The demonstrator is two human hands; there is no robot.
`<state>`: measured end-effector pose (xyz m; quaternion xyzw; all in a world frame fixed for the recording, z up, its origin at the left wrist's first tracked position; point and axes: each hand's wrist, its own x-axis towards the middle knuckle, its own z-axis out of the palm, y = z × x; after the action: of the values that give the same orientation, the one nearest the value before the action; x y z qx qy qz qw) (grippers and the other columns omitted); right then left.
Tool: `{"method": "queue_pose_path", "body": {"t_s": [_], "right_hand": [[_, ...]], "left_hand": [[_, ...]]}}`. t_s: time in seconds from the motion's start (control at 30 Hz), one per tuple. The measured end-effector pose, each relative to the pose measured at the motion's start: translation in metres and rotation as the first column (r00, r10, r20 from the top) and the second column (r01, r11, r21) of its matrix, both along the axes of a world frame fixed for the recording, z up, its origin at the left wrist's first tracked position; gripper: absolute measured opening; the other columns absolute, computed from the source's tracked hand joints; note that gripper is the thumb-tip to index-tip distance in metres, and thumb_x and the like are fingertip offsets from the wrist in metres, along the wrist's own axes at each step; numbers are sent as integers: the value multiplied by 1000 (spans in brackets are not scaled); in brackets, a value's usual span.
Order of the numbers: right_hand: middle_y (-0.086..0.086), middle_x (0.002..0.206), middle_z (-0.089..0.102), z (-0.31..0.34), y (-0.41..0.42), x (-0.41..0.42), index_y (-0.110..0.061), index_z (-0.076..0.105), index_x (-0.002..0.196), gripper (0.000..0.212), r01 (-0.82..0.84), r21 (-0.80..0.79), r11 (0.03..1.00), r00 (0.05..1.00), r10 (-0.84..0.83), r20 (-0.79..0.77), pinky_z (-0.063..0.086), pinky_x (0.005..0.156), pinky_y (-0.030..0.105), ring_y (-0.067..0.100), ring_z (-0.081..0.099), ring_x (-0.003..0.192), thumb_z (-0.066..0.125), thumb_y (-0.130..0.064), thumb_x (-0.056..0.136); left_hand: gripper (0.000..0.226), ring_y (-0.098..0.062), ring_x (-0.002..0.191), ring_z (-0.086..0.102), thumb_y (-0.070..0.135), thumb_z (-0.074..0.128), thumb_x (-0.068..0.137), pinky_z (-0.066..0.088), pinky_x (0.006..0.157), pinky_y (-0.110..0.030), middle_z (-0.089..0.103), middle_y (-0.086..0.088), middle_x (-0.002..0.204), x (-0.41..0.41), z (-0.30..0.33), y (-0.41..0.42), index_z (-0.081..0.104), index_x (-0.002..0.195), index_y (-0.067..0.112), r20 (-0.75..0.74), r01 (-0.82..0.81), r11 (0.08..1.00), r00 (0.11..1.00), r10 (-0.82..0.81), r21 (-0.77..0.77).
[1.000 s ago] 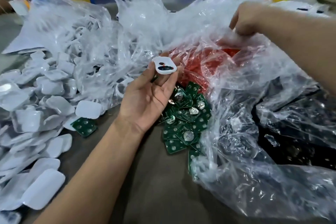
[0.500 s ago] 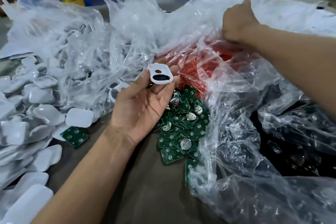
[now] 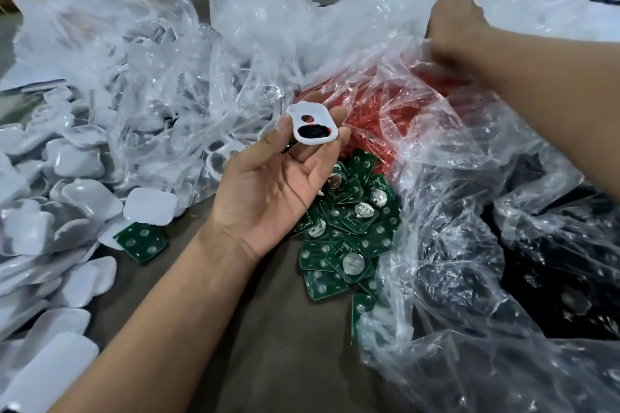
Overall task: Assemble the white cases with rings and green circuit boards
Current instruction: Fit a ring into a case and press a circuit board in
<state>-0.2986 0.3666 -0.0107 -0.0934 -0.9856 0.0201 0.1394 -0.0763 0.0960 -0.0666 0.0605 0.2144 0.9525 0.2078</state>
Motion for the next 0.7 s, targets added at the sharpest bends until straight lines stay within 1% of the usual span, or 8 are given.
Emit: {"method": "queue_pose_path", "body": {"t_s": [0.07, 0.13, 0.3, 0.37, 0.43, 0.53, 0.6, 0.7], "right_hand": [[35, 129, 58, -1, -3, 2, 12, 62, 121, 31, 33, -25, 999, 995, -35, -89, 52, 97, 48, 52, 58, 122, 54, 11, 92], [35, 129, 58, -2, -4, 4, 12, 63, 120, 31, 46, -32, 998, 990, -50, -129, 53, 95, 48, 52, 59, 121, 53, 14, 90], [30, 132, 59, 3, -6, 11, 9, 62, 123, 29, 60, -30, 998, 992, -63, -110, 49, 98, 43, 47, 58, 124, 47, 6, 98], [32, 129, 60, 6, -9, 17, 12, 62, 120, 33, 71, -19, 997, 980, -73, -186, 51, 94, 45, 48, 60, 120, 41, 13, 95], [36, 122, 62, 9, -14, 25, 15, 65, 115, 34, 44, -6, 999, 962, -44, -269, 54, 90, 48, 51, 63, 114, 42, 20, 90], [32, 116, 67, 15, -23, 36, 7, 71, 115, 35, 8, 51, 999, 950, 9, -312, 55, 90, 48, 49, 66, 109, 50, 18, 89], [22, 115, 71, 19, -26, 42, -3, 74, 113, 28, 15, -20, 1000, 929, -21, -370, 56, 90, 43, 42, 68, 108, 58, 8, 92], [4, 106, 76, 30, -37, 60, -15, 78, 104, 15, -44, -318, 947, 863, -124, -490, 54, 79, 27, 18, 70, 94, 72, -12, 91]], "left_hand": [[37, -32, 103, 72, 14, 58, 92, 60, 90, -32, 70, -24, 122, 0, 0, 1, 59, 126, 1, -2, -9, 1000, 1000, 9, -9], [36, -31, 102, 73, 15, 57, 93, 60, 89, -31, 70, -23, 121, 1, 1, 1, 61, 125, 1, 1, -13, 1000, 1000, 13, -15], [37, -32, 103, 72, 15, 56, 93, 61, 88, -32, 70, -24, 122, 1, 1, 1, 61, 127, 1, 0, -14, 1000, 1000, 14, -6], [36, -32, 104, 72, 15, 56, 93, 61, 87, -32, 69, -24, 123, 1, 1, 1, 63, 126, 1, 2, -18, 1000, 1000, 18, -10], [36, -32, 104, 72, 15, 56, 93, 61, 87, -32, 69, -24, 123, 1, 1, 1, 66, 125, 0, 0, -23, 1000, 1000, 23, -13], [37, -33, 104, 72, 14, 57, 93, 61, 87, -33, 68, -23, 125, 1, 1, 1, 65, 127, 0, 1, -17, 1000, 1000, 17, 3], [38, -33, 106, 72, 15, 58, 94, 61, 87, -33, 67, -23, 126, 1, 1, 0, 64, 129, 1, -4, -12, 1000, 1000, 12, 10], [36, -33, 106, 71, 14, 56, 96, 61, 87, -34, 67, -24, 127, 1, 2, 1, 66, 128, 0, 5, -6, 1000, 1000, 6, 8]]}}
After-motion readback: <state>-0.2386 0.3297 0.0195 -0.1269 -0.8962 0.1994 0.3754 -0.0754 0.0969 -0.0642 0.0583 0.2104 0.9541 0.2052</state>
